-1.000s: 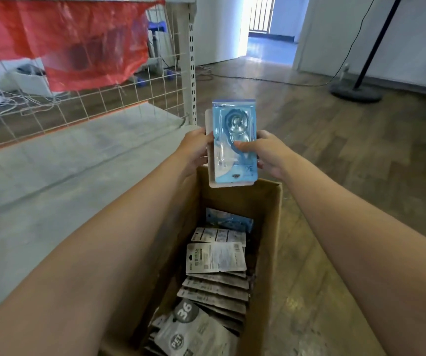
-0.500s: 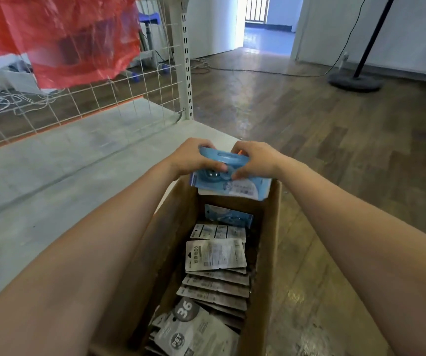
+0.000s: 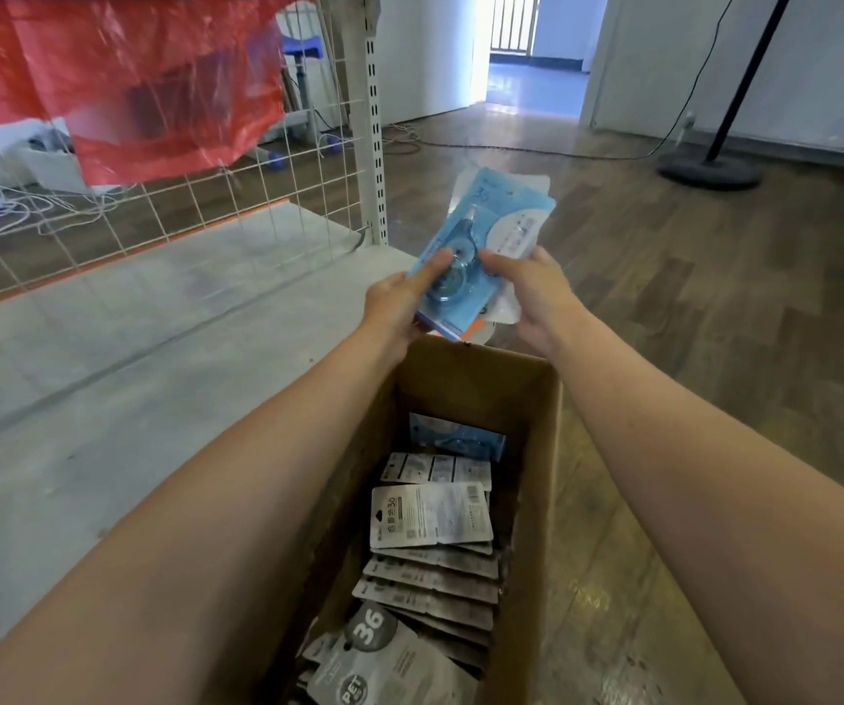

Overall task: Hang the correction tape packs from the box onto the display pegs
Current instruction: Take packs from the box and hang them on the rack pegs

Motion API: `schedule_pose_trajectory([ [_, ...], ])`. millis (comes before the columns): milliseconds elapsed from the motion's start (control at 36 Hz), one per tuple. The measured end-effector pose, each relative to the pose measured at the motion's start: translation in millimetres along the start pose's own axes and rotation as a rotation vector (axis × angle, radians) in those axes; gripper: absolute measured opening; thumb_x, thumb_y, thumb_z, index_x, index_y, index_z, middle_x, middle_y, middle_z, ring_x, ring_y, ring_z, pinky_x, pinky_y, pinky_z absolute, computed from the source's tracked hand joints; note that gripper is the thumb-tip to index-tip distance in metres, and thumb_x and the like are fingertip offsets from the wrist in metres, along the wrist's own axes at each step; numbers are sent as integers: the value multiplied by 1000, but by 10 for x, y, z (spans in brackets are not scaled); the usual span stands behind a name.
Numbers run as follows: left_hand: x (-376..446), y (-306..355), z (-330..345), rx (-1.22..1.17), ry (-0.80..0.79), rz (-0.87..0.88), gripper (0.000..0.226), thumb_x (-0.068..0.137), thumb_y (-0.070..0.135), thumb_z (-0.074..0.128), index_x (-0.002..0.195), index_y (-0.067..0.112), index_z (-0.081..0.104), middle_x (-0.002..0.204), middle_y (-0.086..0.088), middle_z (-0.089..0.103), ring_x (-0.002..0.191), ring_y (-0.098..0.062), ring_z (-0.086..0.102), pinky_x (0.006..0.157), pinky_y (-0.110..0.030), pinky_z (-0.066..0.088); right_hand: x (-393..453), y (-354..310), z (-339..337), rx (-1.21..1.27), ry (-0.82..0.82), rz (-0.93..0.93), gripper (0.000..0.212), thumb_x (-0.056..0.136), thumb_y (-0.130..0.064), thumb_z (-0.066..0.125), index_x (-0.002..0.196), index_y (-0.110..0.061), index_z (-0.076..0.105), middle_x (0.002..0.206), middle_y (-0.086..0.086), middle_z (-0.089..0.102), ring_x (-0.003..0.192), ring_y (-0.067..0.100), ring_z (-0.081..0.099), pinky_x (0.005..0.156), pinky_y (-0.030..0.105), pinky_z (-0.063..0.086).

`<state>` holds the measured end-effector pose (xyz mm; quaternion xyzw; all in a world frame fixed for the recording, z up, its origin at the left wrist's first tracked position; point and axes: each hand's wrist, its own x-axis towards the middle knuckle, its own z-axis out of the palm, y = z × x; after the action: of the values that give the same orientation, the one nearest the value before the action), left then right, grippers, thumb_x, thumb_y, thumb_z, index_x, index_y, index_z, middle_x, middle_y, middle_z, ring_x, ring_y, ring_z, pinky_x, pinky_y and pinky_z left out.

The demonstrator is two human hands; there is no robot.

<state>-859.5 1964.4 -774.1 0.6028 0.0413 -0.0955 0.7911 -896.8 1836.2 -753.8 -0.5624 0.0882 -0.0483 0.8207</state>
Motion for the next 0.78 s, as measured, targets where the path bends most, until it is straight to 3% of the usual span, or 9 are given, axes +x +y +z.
schedule_pose_trajectory([
  [56,-12,-15,-26,137,-42,-17,29,79,34,76,86,12,59,85,-1,65,81,-18,66,72,-33,59,8,-22,-59,-94,25,-23,43,89,0,60,129,-10,48,124,9,62,108,27,64,90,49,54],
  [111,-28,-12,-81,301,-90,5,26,80,33,75,87,12,60,85,3,63,73,-7,63,58,-21,55,0,-17,-151,-211,26,-24,41,87,-1,63,125,-11,51,122,8,63,106,25,64,89,44,55],
  [167,-37,-18,-110,436,-148,68,30,81,28,74,100,11,59,92,3,63,74,-1,61,53,-15,51,-24,-1,-218,-351,26,-49,40,85,-3,67,122,-14,53,118,4,63,107,21,61,91,38,52],
  [306,-53,-37,-84,491,-272,140,40,81,16,74,113,19,52,109,1,63,91,-9,63,72,-21,53,-32,12,-217,-399,11,-62,29,87,-14,68,112,-16,54,99,-3,64,90,15,63,77,29,54],
  [389,-27,-1,-134,421,-176,140,44,77,16,77,116,13,56,109,-1,66,96,-15,65,69,-22,53,-14,14,-191,-311,18,-49,19,92,-16,62,110,-14,56,98,1,68,84,16,67,70,31,56],
  [472,33,61,-260,329,3,168,39,77,12,78,109,12,57,101,-1,65,87,-15,65,61,-19,53,18,16,-220,-287,17,-45,18,94,-14,60,111,-18,55,103,3,68,87,20,68,71,35,57],
  [611,114,120,-603,271,166,159,39,79,12,76,113,17,55,108,2,64,91,-15,65,73,-30,56,43,30,-367,-243,44,-33,39,92,-17,64,129,-15,53,120,9,65,106,30,65,91,50,53],
  [694,124,139,-723,283,195,142,40,80,14,76,113,21,55,116,1,64,104,-20,64,89,-40,55,42,41,-443,-223,52,-39,35,90,-15,65,124,-12,55,119,12,66,106,31,65,94,52,51],
  [778,114,165,-736,270,182,147,40,80,14,75,113,21,55,119,-1,65,106,-22,64,92,-44,54,44,57,-469,-202,41,-28,32,89,-14,65,120,-13,56,117,12,66,105,31,65,93,53,51],
])
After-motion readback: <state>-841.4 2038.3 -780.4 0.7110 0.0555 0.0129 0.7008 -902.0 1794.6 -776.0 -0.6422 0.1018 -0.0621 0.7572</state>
